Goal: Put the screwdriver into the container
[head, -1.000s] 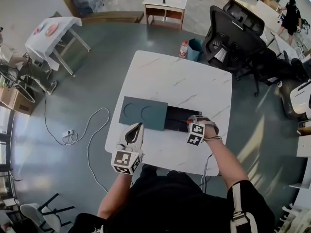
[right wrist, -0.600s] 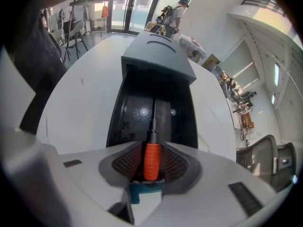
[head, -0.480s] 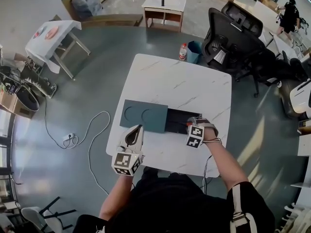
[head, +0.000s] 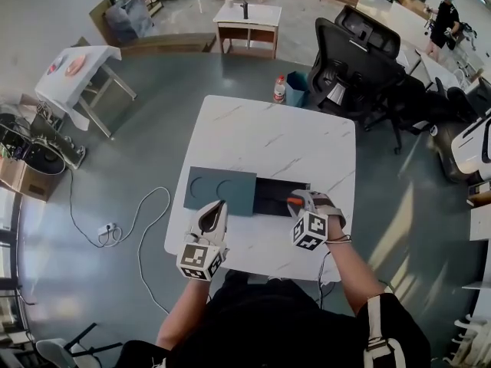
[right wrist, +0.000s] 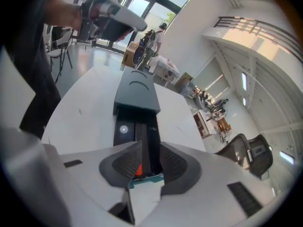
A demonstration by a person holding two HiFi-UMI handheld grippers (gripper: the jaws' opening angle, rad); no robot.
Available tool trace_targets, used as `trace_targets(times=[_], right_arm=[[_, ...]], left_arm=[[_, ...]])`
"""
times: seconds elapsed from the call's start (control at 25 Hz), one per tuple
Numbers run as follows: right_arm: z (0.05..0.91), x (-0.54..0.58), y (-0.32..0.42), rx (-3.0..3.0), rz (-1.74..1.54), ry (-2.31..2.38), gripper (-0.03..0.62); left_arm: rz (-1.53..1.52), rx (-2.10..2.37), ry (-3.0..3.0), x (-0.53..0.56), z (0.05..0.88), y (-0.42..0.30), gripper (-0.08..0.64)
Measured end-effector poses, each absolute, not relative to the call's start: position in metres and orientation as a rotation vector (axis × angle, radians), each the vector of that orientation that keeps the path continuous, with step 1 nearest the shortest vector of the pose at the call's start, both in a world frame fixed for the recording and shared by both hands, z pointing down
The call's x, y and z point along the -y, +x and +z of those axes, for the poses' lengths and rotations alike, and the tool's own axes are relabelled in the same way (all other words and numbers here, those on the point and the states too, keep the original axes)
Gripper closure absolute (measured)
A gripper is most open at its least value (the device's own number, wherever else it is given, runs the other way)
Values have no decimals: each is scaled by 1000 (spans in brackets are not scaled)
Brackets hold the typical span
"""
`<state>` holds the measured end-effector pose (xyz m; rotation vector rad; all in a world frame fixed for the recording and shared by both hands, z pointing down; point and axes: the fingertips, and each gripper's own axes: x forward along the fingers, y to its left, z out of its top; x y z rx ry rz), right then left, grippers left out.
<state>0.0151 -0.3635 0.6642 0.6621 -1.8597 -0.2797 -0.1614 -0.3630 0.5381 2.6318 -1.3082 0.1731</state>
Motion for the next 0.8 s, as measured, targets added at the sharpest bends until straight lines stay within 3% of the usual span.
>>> trace_targets(times=[0.32,0.64,0.8], right_arm=[[563,368,5,2160,-207,1145,563],[488,357,21,2457,50,1636,584],[464,355,35,2489,31,1735,584]], left_arm=[[115,1264,2668,366,518,-142,551],[58,1205,2731,371,493,-120,551],[46,1180,2753,369,487,-113,551]])
